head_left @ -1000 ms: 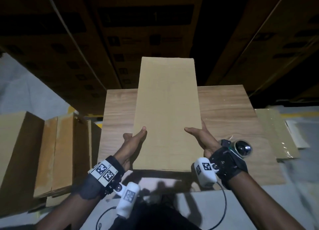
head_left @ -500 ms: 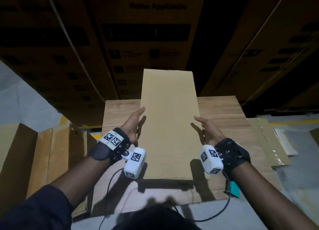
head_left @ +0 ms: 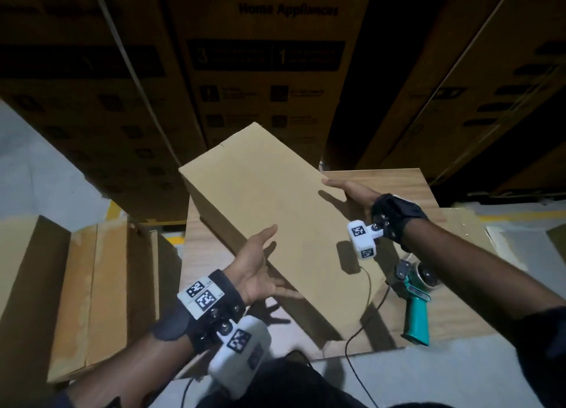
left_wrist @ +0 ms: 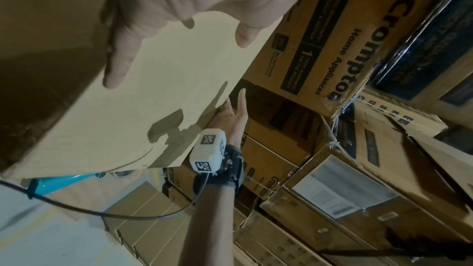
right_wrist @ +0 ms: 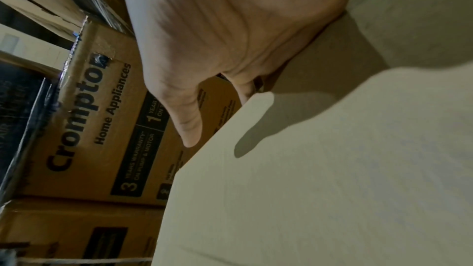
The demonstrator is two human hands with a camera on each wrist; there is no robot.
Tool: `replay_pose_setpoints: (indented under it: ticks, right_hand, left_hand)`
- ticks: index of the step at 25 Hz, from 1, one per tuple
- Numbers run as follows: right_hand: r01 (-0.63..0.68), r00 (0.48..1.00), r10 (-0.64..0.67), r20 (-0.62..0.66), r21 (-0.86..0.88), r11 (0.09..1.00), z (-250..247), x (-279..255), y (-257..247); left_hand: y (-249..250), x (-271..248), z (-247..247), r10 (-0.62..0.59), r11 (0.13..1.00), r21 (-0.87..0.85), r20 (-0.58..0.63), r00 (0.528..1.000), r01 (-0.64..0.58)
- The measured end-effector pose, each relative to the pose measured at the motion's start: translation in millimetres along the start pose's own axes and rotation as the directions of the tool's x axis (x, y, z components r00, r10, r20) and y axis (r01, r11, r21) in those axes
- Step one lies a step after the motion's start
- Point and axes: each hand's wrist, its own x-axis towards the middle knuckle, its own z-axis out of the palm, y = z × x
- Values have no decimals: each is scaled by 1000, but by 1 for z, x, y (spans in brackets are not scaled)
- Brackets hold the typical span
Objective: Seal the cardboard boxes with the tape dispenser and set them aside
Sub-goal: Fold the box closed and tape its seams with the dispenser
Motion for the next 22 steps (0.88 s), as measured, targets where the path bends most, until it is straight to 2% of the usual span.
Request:
replay_pose_setpoints:
  ticks: [1, 3, 4, 6, 7, 9, 11, 12, 13, 15, 17, 18, 19, 22]
  right_hand:
    - [-2, 1000, 1, -26, -21, 1000, 1, -14, -7]
    - [47, 994, -55, -98, -79, 996, 0, -30, -11]
    - [63, 982, -86, -169, -139, 988, 1, -36, -8]
    - [129, 930, -240, -280, -361, 924, 7, -60, 0]
    - [177, 901, -342, -268, -492, 852, 13, -74, 5]
    - [281, 877, -463, -128, -645, 710, 32, -107, 16]
    - [374, 895, -445, 39, -609, 699, 59, -139, 28]
    - [407, 901, -413, 130, -582, 704, 72, -149, 37]
    - [420, 904, -374, 207, -590, 689, 86, -154, 49]
    - [406, 914, -281, 294, -682, 608, 110, -158, 76]
    - [380, 923, -262, 282, -782, 494, 128, -162, 99]
    - [373, 920, -287, 268, -822, 430, 132, -163, 107]
    - [371, 913, -313, 262, -852, 370, 133, -162, 112]
    - [382, 893, -352, 282, -887, 259, 116, -155, 116]
  left_hand:
    - [4, 0, -9, 14, 999, -33, -28, 1000, -15]
    - [17, -10, -18, 120, 992, -17, -82, 989, -122]
    - [29, -15, -22, 200, 980, 9, -105, 974, -200]
    - [58, -24, -25, 370, 929, 91, -137, 919, -360]
    - [74, -23, -27, 441, 895, 149, -142, 886, -421]
    - [104, -22, -25, 584, 793, 305, -133, 801, -528]
    - [125, -17, -24, 722, 601, 560, -75, 687, -570]
    - [132, -9, -26, 765, 470, 703, -23, 644, -534]
    - [135, 1, -32, 780, 332, 830, 25, 626, -447]
    - [138, 20, -47, 747, 35, 983, 92, 659, -178]
    - [135, 37, -64, 690, -209, 978, 131, 711, 22]
    - [133, 41, -68, 679, -275, 959, 143, 720, 69]
    - [130, 43, -72, 685, -307, 947, 153, 712, 91]
    - [119, 36, -75, 692, -291, 953, 147, 707, 87]
